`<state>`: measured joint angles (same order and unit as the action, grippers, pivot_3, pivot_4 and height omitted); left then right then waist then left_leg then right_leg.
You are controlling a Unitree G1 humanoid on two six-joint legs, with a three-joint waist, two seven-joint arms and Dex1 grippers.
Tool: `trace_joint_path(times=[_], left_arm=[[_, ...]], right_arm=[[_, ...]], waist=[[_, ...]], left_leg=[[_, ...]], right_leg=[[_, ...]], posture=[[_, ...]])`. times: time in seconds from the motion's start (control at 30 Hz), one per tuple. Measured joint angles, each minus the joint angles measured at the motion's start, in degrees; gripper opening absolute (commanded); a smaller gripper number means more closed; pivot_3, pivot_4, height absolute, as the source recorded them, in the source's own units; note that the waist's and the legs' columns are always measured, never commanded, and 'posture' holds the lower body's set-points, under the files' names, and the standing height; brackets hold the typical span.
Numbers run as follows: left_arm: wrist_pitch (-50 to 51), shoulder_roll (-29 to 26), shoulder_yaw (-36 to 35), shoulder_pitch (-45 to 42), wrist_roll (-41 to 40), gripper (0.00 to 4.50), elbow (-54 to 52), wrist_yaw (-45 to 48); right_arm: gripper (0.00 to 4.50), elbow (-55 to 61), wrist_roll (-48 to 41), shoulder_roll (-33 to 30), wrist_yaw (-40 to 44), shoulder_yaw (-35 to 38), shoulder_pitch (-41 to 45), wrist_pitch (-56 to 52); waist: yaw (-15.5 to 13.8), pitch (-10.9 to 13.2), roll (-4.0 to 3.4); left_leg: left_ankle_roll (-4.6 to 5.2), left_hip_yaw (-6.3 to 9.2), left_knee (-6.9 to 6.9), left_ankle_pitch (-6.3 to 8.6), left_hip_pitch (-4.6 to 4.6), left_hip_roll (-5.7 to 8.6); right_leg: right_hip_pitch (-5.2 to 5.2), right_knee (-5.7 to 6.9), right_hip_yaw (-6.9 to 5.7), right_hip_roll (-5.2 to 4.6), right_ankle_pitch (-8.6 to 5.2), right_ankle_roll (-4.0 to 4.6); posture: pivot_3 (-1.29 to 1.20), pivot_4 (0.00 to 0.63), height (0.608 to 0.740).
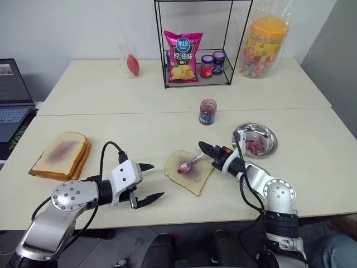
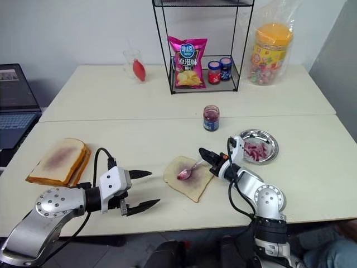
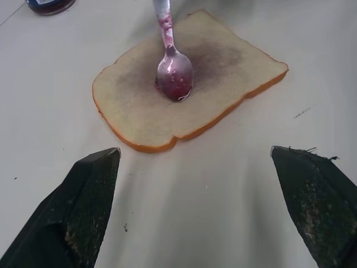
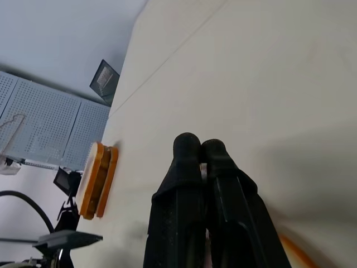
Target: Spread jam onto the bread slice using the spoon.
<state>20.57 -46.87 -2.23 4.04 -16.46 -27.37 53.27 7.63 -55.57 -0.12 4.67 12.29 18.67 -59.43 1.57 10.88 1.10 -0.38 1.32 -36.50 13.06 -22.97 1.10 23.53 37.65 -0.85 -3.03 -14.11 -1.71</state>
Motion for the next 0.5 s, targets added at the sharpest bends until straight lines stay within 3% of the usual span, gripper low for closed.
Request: trace_joint_path(times=[0.23, 0.5], left_arm=[[-1.0, -0.4, 0.0, 0.1, 0.8, 4.50, 0.2, 0.2], [-1.3, -0.5, 0.0, 0.1, 0.9, 4.50, 0.7, 0.7]], right_arm=[[0.01, 2.4, -5.5, -4.1, 0.0, 2.5, -1.7, -3.9], [0.01, -2.4, -11.4, -0.2, -9.6, 8.7, 3.2, -3.0]], waist=[[-0.1, 0.0, 0.02], [0.0, 0.0, 0.01]], left_leg=[[0.00, 0.00, 0.00, 0.00, -0.01, 0.00], [0.00, -0.01, 0.01, 0.00, -0.01, 0.00]], right_leg=[[-0.01, -0.03, 0.00, 0.00, 0.00, -0.01], [0.00, -0.02, 0.00, 0.01, 0.01, -0.01]], posture=[[0.00, 0.150, 0.740], [0.00, 0.150, 0.740]])
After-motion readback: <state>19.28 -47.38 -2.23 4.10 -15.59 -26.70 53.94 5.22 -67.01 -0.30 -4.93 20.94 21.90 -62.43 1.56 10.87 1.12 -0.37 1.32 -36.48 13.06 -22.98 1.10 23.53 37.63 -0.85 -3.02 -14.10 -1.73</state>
